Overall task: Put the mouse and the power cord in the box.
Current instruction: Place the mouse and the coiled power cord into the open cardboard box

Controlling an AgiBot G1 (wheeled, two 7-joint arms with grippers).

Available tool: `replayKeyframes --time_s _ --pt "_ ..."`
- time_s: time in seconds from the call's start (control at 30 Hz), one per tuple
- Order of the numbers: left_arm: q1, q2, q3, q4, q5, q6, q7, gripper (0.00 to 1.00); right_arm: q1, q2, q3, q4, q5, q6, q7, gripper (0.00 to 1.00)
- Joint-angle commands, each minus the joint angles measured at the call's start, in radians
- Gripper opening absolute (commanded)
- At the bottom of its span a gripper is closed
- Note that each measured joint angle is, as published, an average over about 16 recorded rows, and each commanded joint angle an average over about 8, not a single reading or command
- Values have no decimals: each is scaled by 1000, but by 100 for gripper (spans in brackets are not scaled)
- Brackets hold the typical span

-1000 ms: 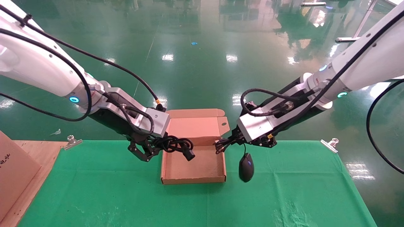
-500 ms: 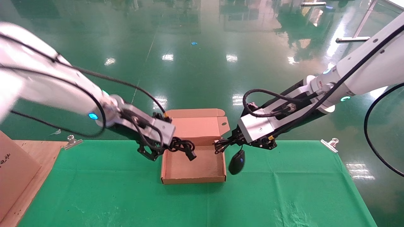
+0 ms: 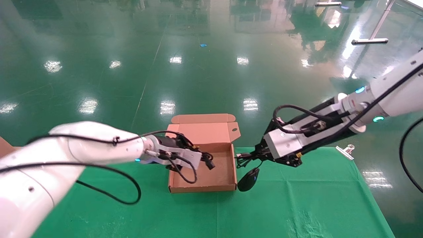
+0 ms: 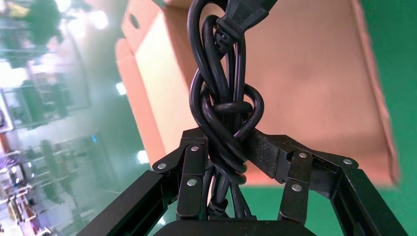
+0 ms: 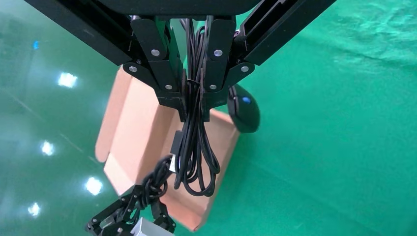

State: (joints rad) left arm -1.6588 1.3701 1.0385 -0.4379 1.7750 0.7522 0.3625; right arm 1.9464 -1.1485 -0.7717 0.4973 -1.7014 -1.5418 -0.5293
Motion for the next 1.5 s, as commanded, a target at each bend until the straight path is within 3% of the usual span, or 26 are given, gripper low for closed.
replayKeyframes --time_s 0.03,0.07,0.27,0.33,1.0,1.23,1.37,1.5 --pt "29 0 11 -15 -26 -45 -15 3 -12 12 0 2 2 3 -3 0" --pt "38 0 13 -19 -45 -56 -20 12 -15 14 0 -1 2 5 -7 0" --pt "66 -4 26 -28 -154 -71 -27 87 -20 21 0 -34 5 14 -36 0" --pt "66 -4 32 -24 -183 -67 -21 100 -19 19 1 -49 6 16 -47 0" --pt "37 -4 137 24 -304 -85 39 100 4 -24 -2 -133 18 2 -98 0" --pt "17 -11 125 49 -371 -155 37 100 20 -59 -5 -138 18 11 -88 0" --pt "-11 -39 102 57 -429 -88 54 100 33 -103 -8 -153 13 41 -81 0" --pt "-44 -108 69 43 -503 88 99 100 46 -162 -13 -178 6 85 -78 0"
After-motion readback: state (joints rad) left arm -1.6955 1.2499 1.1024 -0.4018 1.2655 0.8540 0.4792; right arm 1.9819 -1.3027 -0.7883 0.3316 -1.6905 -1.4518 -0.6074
